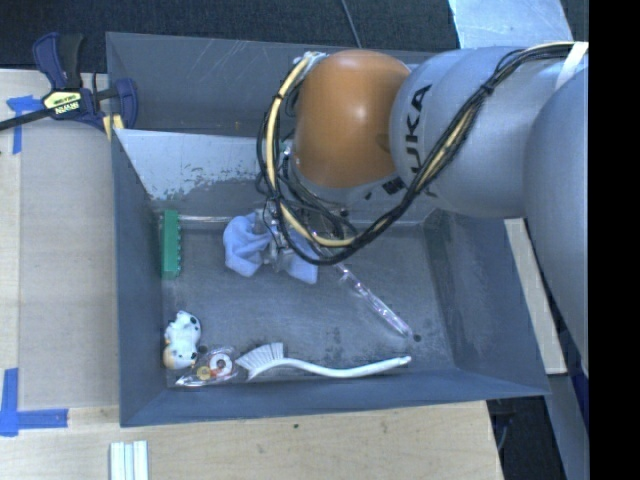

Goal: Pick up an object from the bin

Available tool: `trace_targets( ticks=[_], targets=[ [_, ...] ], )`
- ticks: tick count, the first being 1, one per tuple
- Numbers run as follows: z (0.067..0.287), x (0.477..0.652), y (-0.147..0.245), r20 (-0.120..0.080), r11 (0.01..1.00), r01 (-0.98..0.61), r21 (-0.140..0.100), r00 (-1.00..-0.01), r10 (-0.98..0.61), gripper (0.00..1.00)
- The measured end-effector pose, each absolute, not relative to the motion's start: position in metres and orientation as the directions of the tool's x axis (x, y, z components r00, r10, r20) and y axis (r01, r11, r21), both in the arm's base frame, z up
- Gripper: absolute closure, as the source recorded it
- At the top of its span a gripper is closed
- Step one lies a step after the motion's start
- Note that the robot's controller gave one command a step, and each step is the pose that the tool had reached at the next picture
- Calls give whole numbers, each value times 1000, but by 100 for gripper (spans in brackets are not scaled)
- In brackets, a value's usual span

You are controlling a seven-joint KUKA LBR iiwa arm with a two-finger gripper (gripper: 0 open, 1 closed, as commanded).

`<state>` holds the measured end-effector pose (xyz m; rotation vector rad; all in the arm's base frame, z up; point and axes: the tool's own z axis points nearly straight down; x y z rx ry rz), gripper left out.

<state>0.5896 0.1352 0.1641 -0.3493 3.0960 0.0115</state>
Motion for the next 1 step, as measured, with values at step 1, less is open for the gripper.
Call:
trace_targets(
  ticks=[1],
  targets=[
    [201,608,162,-36,948,-318,2,-948,-317,100]
  ],
)
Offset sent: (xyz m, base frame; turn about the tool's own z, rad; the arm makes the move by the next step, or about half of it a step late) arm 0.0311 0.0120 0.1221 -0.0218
